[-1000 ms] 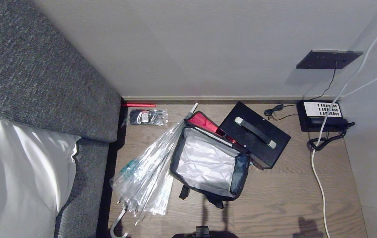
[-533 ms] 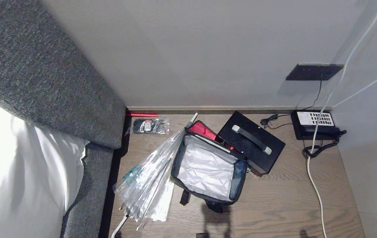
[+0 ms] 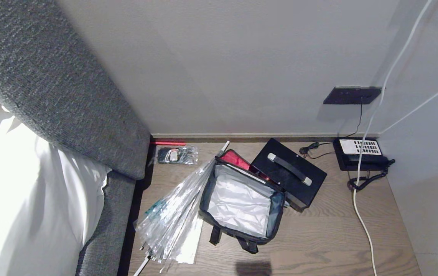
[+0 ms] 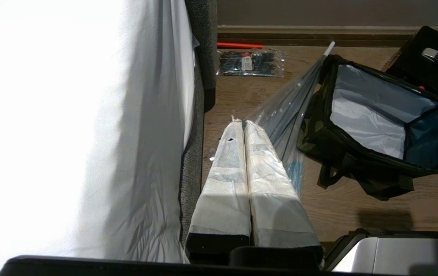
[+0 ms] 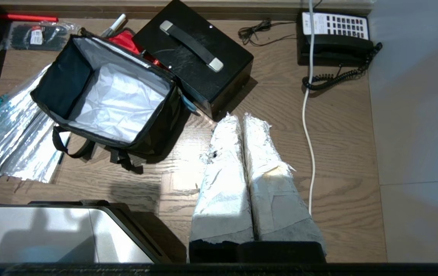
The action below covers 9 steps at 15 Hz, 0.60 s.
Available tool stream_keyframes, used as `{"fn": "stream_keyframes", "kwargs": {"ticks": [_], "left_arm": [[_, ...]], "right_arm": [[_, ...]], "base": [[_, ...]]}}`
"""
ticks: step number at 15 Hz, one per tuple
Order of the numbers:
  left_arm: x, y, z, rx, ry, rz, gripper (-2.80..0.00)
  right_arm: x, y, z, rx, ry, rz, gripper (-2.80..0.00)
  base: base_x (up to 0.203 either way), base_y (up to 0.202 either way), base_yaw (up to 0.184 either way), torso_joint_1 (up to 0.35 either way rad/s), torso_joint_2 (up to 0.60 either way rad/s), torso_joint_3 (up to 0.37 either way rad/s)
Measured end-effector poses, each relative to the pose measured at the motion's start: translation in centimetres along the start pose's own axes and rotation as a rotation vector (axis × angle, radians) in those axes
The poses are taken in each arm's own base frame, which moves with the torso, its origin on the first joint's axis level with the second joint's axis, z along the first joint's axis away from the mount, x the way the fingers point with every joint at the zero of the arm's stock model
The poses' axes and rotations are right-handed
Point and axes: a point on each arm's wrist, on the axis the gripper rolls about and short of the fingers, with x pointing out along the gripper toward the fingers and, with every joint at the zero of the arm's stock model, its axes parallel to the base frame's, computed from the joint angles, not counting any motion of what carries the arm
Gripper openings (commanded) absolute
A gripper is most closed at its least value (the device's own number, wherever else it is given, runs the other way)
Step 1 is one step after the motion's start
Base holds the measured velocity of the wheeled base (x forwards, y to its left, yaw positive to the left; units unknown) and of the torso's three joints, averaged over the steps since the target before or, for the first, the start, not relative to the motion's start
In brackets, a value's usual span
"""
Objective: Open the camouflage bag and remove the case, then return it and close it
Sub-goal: Grip the handle again
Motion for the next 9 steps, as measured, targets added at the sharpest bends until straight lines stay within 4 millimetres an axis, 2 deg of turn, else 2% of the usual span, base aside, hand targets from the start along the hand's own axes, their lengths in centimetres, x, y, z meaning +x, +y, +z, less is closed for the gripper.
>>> {"fn": "stream_keyframes", "kwargs": {"ticks": [9], "left_arm": [[0.0,0.0,0.0,-0.003,0.0,0.001,-2.8]], "right_arm": [[0.01,0.0,0.0,0.0,0.001,0.0,-2.8]], "base": [[0.0,0.0,0.0,0.0,0.0,0.0]]}}
